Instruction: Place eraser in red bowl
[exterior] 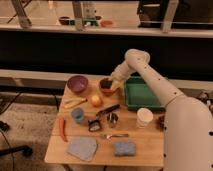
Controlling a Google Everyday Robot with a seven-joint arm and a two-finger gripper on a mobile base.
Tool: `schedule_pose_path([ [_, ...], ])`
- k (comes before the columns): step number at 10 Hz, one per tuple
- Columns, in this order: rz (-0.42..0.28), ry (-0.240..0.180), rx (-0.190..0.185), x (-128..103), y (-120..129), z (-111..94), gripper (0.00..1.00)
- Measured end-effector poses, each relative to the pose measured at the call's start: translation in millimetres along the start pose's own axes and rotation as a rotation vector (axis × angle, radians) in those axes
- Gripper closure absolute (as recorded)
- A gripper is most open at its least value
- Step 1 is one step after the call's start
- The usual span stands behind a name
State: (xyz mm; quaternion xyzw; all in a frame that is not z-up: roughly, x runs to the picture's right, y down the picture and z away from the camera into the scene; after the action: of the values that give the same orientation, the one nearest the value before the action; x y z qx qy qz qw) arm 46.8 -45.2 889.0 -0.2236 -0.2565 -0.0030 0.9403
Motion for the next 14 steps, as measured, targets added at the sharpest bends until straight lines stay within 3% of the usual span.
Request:
schedule_pose_path([
  [6, -0.039, -0.002, 0.063, 14.4, -18.5, 10.6, 0.86],
  [14, -0.072, 0.008, 0.087, 3.3, -49.2, 34.1, 0.86],
])
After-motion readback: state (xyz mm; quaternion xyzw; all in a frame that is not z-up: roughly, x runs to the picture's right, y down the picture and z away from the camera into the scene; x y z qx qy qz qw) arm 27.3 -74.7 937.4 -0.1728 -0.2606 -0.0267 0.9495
